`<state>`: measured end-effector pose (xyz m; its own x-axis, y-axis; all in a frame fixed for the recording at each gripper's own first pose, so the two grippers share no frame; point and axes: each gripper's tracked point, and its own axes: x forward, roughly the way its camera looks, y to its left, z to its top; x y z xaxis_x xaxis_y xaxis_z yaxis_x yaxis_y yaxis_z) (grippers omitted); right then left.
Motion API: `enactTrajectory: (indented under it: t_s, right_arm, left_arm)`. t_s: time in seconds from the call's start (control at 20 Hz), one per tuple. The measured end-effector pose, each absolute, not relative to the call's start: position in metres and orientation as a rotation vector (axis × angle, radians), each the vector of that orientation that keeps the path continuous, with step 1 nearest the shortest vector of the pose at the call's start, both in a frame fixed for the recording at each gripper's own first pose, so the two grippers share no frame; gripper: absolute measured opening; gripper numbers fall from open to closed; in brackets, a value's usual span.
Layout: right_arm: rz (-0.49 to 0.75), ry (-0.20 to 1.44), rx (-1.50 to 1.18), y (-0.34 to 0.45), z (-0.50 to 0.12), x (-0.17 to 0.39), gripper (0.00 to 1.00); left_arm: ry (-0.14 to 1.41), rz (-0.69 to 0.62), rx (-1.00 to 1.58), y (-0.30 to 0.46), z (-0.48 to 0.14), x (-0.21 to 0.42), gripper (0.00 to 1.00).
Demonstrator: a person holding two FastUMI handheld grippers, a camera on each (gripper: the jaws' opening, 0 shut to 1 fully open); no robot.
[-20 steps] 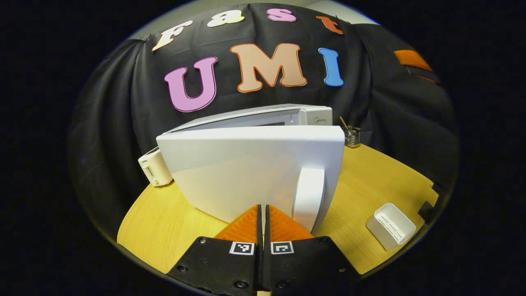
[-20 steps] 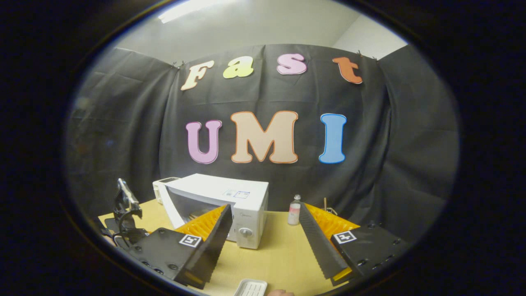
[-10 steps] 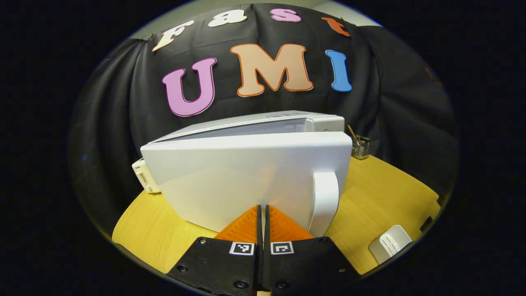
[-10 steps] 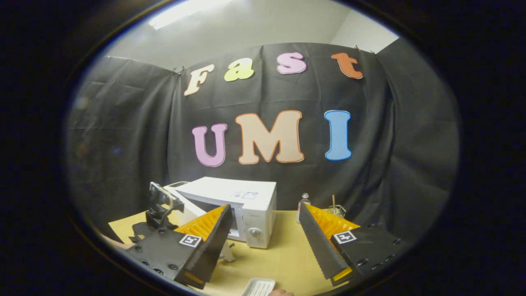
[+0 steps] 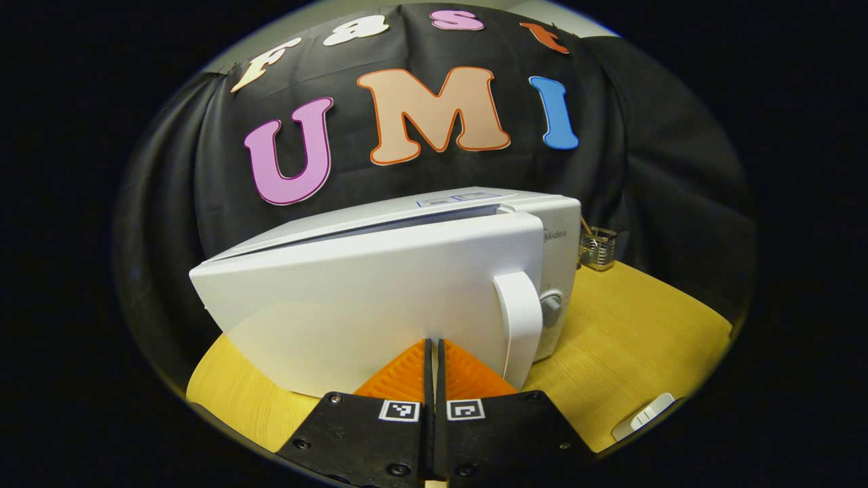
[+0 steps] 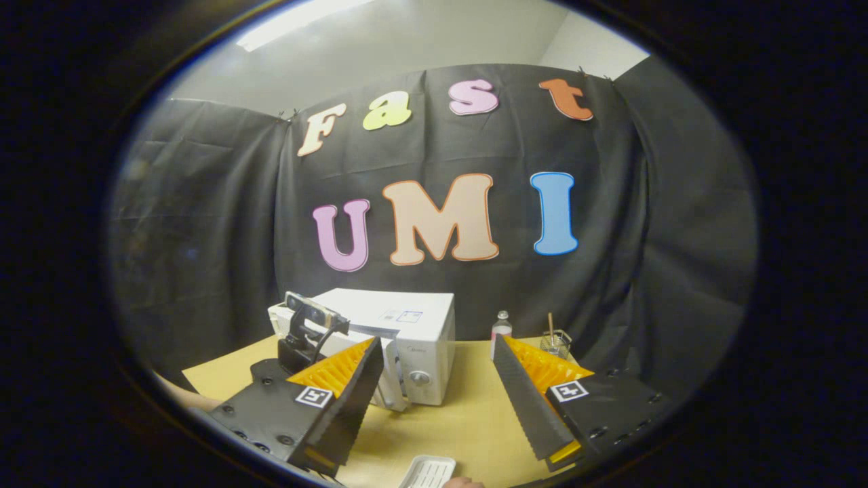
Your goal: Open the microwave oven with the left hand, put the food in, and close the microwave oven.
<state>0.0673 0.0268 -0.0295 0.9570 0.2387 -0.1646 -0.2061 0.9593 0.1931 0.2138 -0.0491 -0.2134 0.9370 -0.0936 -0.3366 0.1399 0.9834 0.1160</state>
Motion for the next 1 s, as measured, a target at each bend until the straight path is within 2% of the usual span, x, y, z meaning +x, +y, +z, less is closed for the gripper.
enactTrajectory:
  t_s: [0.45, 0.5, 0.55, 0.65, 1.0]
  right_arm:
    - [0.201, 0.218, 0.181, 0.022, -0.039, 0.068, 0.92]
    - [0.200, 0.216, 0.179, 0.022, -0.038, 0.068, 1.00]
    - [0.202, 0.219, 0.178, 0.023, -0.039, 0.068, 0.92]
    - [0.206, 0.222, 0.176, 0.026, -0.041, 0.068, 0.92]
    - [0.182, 0.225, 0.160, 0.022, -0.042, 0.068, 0.92]
  left_arm:
    - [0.337, -0.130, 0.077, -0.060, -0.213, 0.230, 0.00]
    - [0.322, -0.134, 0.073, -0.061, -0.211, 0.232, 0.00]
    - [0.312, -0.129, 0.093, -0.061, -0.207, 0.240, 0.00]
    - [0.344, -0.206, 0.055, -0.082, -0.213, 0.238, 0.00]
    - [0.298, -0.189, 0.146, -0.073, -0.192, 0.230, 0.01]
